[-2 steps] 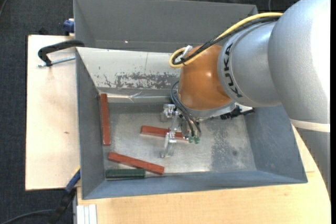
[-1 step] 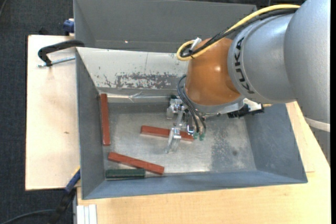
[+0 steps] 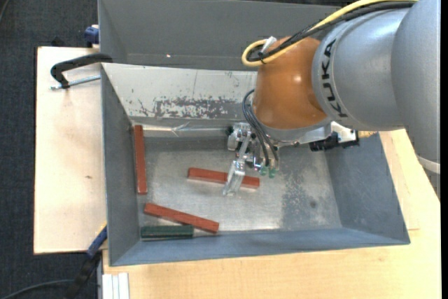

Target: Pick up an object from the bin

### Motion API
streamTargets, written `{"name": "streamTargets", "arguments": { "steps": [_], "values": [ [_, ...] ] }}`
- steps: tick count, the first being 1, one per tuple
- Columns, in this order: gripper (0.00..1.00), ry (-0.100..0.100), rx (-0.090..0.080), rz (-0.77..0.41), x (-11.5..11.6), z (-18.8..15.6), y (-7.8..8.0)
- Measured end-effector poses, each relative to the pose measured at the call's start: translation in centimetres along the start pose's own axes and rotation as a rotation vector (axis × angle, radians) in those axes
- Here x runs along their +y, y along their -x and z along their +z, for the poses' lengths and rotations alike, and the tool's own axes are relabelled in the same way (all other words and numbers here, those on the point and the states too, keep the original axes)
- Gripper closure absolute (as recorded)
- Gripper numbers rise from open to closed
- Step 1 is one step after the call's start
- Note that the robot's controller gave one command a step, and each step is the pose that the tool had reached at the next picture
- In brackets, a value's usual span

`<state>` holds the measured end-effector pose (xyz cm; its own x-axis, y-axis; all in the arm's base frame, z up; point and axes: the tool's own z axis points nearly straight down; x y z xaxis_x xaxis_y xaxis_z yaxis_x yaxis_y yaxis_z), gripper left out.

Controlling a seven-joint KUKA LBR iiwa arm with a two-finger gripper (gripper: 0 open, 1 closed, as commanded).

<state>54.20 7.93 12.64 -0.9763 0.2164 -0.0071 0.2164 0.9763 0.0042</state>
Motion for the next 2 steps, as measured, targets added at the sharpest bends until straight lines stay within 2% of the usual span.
{"name": "streamTargets", "arguments": {
  "steps": [1, 2],
  "values": [
    [0.00, -0.004, 0.012, 0.076, 0.14, 5.89, -0.42],
    [0.00, -0.002, 0.008, 0.075, 0.24, 5.84, -0.40]
  ]
}}
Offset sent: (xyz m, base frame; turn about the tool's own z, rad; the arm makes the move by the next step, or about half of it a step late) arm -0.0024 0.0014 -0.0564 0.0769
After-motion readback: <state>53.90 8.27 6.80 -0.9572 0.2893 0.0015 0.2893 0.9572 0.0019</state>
